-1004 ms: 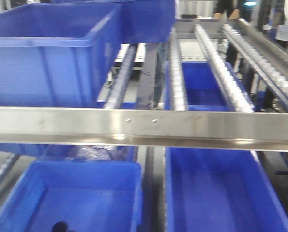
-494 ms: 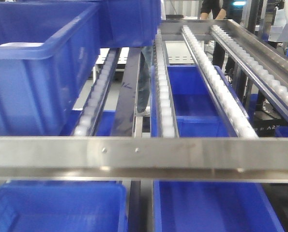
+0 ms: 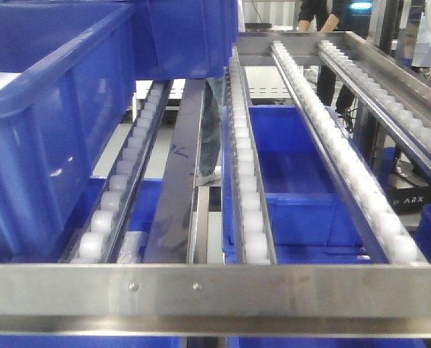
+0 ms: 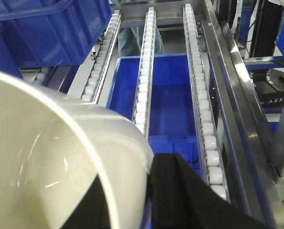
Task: Move white bin to right shelf second layer
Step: 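Stop the base in front of the shelf's second layer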
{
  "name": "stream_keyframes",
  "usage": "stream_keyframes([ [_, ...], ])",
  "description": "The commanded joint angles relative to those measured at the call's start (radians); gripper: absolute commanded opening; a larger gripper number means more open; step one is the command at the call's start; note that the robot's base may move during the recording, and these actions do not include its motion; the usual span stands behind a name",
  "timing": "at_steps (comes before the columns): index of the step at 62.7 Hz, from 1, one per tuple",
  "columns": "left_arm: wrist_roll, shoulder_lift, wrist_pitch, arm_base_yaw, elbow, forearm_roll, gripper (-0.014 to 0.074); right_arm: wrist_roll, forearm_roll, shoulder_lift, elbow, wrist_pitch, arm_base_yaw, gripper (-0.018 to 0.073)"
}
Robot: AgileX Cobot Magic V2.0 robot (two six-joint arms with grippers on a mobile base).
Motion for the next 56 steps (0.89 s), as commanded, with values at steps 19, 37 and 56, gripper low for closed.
stream_keyframes([
  [19, -0.004, -0.014, -0.085, -0.001, 0.037, -0.005, 0.0085, 0.001, -0.001, 0.011, -0.031, -0.104, -0.008, 0.0057],
  [37, -0.004, -0.014, -0.085, -0.001, 0.037, -0.005, 0.0085, 0.001, -0.001, 0.011, -0.031, -0.104, -0.008, 0.0057],
  [56, -0.004, -0.014, -0.085, -0.001, 0.037, -0.005, 0.0085, 0.001, -0.001, 0.011, -0.031, -0.104, -0.008, 0.0057],
])
